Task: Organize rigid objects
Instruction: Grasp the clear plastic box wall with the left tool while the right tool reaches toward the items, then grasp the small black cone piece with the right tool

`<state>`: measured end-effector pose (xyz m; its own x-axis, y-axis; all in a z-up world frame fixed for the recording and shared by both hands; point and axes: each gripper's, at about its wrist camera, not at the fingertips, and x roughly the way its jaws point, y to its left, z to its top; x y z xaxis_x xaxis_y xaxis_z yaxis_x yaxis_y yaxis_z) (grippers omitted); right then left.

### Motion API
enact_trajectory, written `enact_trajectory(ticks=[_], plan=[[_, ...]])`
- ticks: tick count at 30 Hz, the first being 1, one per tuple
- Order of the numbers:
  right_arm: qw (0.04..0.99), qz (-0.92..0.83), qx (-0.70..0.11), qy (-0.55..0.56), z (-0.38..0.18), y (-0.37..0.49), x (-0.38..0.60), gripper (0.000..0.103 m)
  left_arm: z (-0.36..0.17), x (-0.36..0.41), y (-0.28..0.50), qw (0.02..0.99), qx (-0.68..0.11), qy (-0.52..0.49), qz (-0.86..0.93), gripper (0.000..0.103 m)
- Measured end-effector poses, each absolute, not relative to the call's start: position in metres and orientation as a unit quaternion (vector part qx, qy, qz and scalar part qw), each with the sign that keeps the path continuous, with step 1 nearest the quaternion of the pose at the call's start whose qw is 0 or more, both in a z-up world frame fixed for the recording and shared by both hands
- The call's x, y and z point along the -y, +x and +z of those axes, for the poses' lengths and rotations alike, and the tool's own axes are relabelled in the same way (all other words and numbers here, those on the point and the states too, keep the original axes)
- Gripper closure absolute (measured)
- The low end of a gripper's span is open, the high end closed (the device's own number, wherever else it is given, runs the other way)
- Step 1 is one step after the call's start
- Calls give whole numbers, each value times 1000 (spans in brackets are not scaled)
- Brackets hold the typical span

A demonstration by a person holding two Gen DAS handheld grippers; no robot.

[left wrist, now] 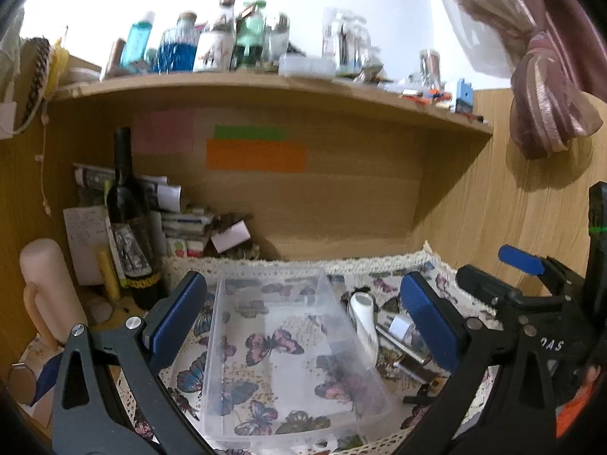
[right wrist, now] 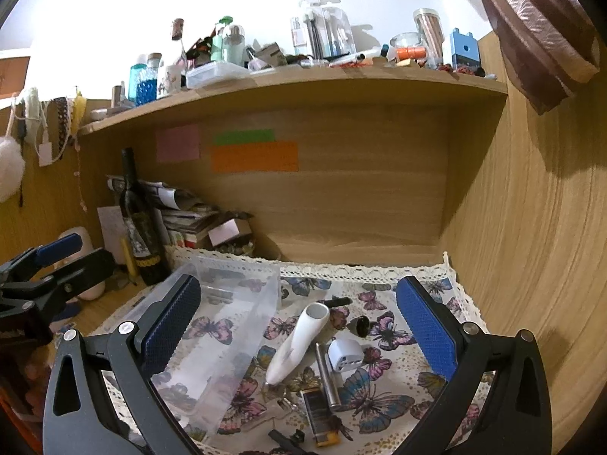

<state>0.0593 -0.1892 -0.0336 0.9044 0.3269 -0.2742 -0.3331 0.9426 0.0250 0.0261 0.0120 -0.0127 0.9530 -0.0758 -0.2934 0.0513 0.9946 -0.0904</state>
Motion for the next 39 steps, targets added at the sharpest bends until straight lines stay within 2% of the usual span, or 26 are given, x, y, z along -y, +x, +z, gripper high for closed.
enact_trajectory(ticks=[3,6,10,12,15,17,24,27,33,39], plan=[[976,160,-148,-20,-37,68,189,0,-17,-22,36,984,-173,-36,-23,0],[972,163,-167,-19,-42,82,191,0,-22,-34,49,979,-202,-22,-2,15],[967,162,-195,-20,-50,99,195,0,-33,-52,65,973,-230,-9,30,19],[966,157,-205,-24,-53,107,196,0,-40,-61,75,967,-253,-9,28,25],[964,149,-219,-32,-57,118,199,0,-53,-73,90,956,-291,-13,25,35],[962,141,-229,-36,-61,127,202,0,-62,-80,100,948,-316,-16,27,47],[946,134,-292,-42,-77,162,206,19,-80,-87,122,927,-376,-14,7,59],[935,136,-324,-43,-88,176,206,31,-86,-88,128,919,-395,-11,7,73],[914,122,-383,-52,-111,207,204,46,-94,-89,137,906,-423,-16,-21,81],[896,106,-427,-56,-128,244,207,47,-99,-87,139,900,-434,-23,-40,90]])
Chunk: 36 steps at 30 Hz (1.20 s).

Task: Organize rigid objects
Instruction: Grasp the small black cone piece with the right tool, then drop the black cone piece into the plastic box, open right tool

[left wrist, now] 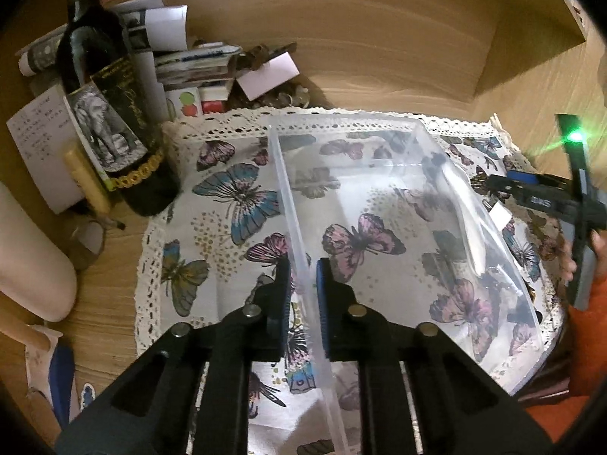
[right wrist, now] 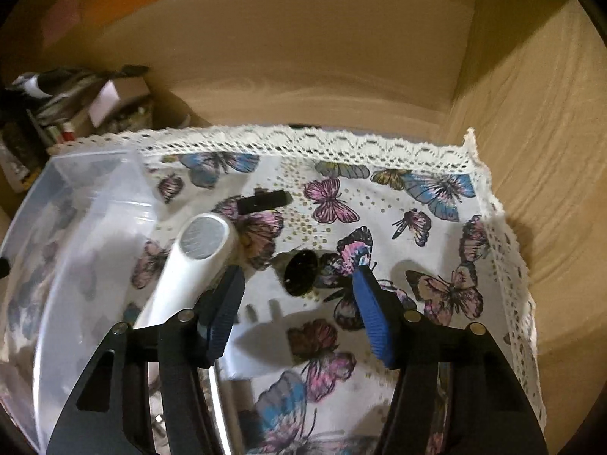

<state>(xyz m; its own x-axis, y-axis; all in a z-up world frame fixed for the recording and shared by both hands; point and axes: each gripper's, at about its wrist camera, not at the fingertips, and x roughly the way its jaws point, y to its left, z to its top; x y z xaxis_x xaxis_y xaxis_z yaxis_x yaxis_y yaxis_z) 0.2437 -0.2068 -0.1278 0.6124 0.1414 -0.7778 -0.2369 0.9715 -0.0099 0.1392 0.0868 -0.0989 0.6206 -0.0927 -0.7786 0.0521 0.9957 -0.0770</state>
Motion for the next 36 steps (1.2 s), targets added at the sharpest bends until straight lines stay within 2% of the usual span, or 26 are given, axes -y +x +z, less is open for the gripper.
enact_trajectory(ticks=[2,7,12,25,36], plan=[[887,109,-447,-50,-135,256,208,52,-100,-88,140,898,-436,-30,-44,91],[870,114,-477,-46,-152,272,206,73,-102,-88,140,896,-440,-37,-48,92],[880,119,-457,-55,-144,262,202,74,-102,-88,140,897,-439,-37,-45,93],[921,162,-343,-83,-71,188,171,75,-101,-87,138,900,-433,-33,-39,93],[911,243,-315,-105,-60,163,112,75,-102,-87,134,902,-429,-29,-44,93]])
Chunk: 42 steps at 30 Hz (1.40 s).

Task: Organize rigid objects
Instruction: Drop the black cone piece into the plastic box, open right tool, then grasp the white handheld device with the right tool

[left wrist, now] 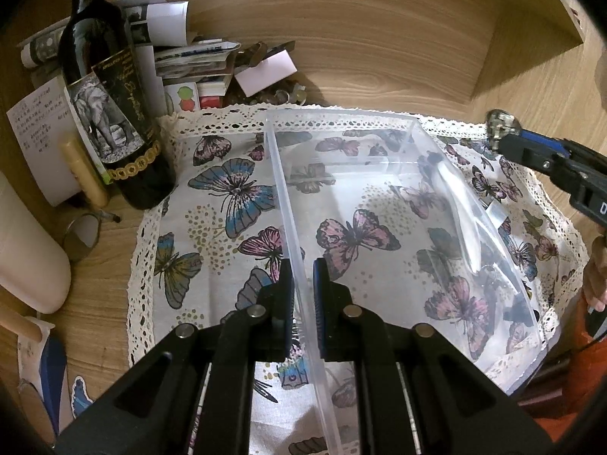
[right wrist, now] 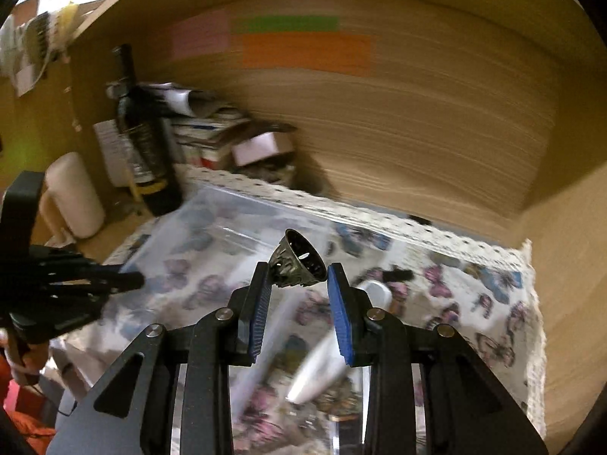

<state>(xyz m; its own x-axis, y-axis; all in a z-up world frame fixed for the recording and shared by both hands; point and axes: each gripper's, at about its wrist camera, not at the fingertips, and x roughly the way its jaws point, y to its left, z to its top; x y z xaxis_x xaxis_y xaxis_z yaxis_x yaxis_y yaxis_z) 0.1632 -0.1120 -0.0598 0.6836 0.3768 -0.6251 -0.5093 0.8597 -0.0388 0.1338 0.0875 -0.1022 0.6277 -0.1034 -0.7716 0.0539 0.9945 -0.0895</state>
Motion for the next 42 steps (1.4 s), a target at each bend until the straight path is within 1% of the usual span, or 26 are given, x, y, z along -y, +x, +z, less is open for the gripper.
enact_trajectory(ticks=[4,10,14,19,26,31,37,42], plan=[[900,266,-324,-118,-66,165,89,75,-102,-88,134,902,-428,-30,-46,93],[881,275,-360,-134,-87,182,66,75,-103,-88,133,903,-425,-30,-49,93],[870,274,-386,-137,-99,196,57,75,-102,-87,133,903,-425,-28,-50,93],[863,277,-401,-135,-103,202,55,75,-102,-87,133,903,-425,-27,-50,93],[877,267,-377,-133,-87,192,67,72,-102,-86,134,904,-425,-24,-48,93],[895,246,-352,-124,-71,184,87,65,-102,-86,134,904,-424,-23,-48,93],[912,202,-336,-120,-58,178,112,64,-102,-86,134,904,-424,-22,-48,93],[916,171,-347,-102,-61,181,138,64,-102,-86,133,904,-423,-22,-49,93]])
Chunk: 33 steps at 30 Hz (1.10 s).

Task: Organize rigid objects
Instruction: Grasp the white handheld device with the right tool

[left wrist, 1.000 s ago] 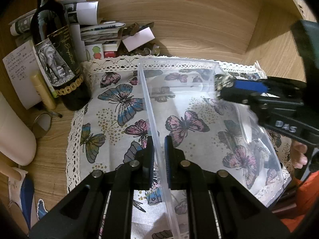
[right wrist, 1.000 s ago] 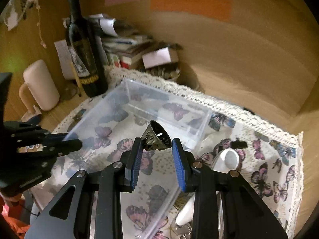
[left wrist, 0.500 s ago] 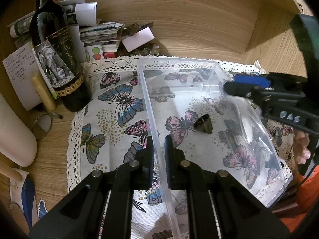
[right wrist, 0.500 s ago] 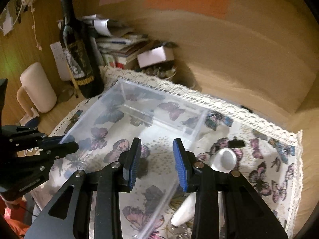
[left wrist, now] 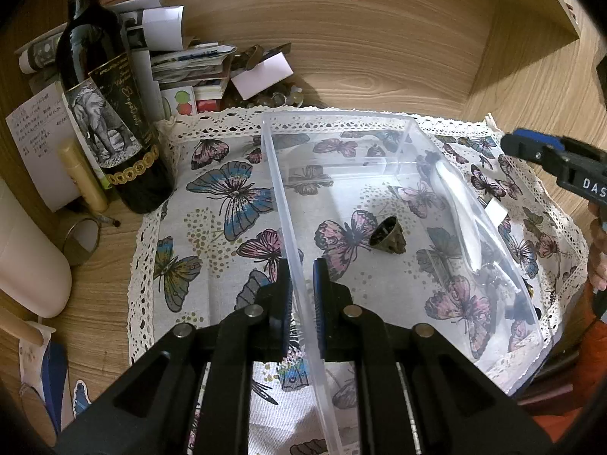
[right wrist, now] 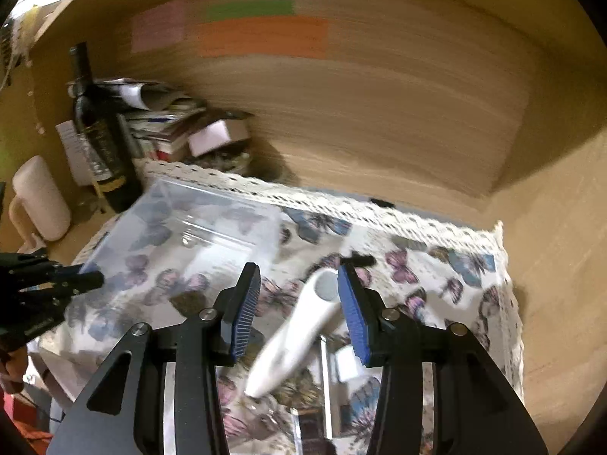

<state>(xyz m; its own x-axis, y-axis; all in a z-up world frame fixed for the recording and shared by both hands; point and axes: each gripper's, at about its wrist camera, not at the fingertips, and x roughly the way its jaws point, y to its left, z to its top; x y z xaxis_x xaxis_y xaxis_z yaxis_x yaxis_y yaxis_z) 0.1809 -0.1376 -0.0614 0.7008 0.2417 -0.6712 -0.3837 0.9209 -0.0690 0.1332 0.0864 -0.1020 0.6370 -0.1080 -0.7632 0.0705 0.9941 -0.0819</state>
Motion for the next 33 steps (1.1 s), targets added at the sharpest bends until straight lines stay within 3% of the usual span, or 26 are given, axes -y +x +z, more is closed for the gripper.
enact_trajectory(ticks=[21,26,30,33], plan=[[864,166,-466,-91,-145,233,133,61,-102,-85,134,904,-424,-27,-50,93],[855,166,-482,-94,-155,243,128,65,-104,-85,136,903,-425,-27,-52,93],[851,164,-488,-100,-160,244,125,74,-106,-86,137,902,-428,-30,-53,93],[855,166,-483,-91,-156,242,127,75,-105,-86,137,902,-428,-29,-53,93]])
